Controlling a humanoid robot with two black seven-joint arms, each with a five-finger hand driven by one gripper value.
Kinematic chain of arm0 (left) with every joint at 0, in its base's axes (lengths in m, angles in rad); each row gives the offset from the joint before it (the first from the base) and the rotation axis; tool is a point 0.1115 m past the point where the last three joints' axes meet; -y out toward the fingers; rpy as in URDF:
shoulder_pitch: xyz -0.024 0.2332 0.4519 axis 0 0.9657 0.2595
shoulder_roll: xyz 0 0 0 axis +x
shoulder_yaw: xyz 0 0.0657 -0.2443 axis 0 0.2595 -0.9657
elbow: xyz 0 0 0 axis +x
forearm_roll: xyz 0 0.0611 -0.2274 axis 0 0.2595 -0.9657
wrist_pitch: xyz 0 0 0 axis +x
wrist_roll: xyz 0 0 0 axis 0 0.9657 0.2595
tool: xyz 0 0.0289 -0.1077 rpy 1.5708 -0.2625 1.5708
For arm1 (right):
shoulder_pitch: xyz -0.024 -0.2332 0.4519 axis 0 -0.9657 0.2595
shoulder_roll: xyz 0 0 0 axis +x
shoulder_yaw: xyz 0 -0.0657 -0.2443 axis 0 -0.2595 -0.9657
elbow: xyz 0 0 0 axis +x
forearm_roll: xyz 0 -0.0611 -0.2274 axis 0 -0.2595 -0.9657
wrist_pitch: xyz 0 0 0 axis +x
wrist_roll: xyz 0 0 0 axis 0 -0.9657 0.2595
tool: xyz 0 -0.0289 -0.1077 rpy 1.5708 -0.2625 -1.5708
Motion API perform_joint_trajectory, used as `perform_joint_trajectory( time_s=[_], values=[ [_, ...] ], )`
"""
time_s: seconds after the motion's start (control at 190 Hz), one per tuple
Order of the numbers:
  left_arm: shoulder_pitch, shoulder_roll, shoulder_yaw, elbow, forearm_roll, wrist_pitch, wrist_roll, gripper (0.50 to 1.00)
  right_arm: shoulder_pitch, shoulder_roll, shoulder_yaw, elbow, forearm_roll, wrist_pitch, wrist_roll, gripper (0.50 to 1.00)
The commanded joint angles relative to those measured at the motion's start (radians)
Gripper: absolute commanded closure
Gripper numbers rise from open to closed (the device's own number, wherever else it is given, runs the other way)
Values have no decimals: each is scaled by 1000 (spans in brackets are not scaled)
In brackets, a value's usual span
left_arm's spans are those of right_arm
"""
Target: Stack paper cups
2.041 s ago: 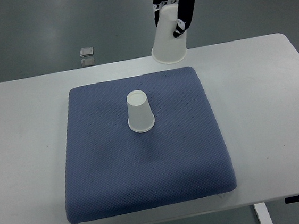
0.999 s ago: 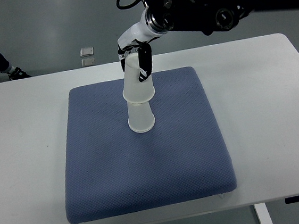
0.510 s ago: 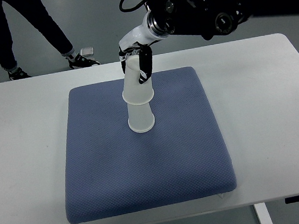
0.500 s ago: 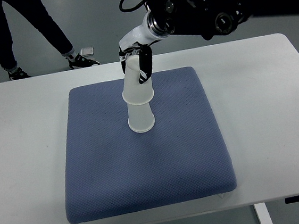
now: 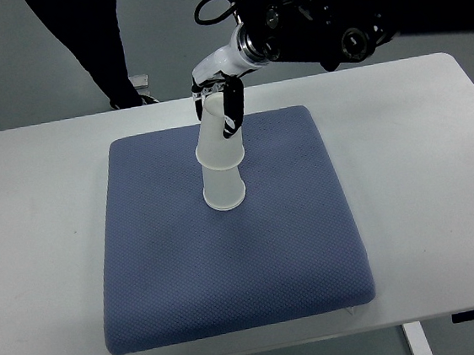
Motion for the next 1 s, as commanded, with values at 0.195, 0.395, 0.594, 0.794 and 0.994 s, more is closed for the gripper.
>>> perform_joint_trajectory(
  time_s=[0.195, 0.395, 0.594, 0.794, 0.994],
  values=[
    [1, 0, 0, 0, 0, 0, 0, 500, -22, 0, 0, -3, 0, -20, 2, 711],
    [1, 0, 0, 1, 0, 0, 0, 500, -33, 0, 2, -9, 2, -32, 5, 703],
    [1, 0, 0, 8, 0, 0, 0, 500, -59, 0, 2, -24, 3, -34, 6, 701],
    [1, 0, 0, 20, 0, 0, 0, 500, -71, 0, 2, -38, 3, -34, 6, 699],
    [1, 0, 2, 15, 0, 0, 0, 500, -65, 0, 63, -40, 5, -32, 8, 691]
  ],
)
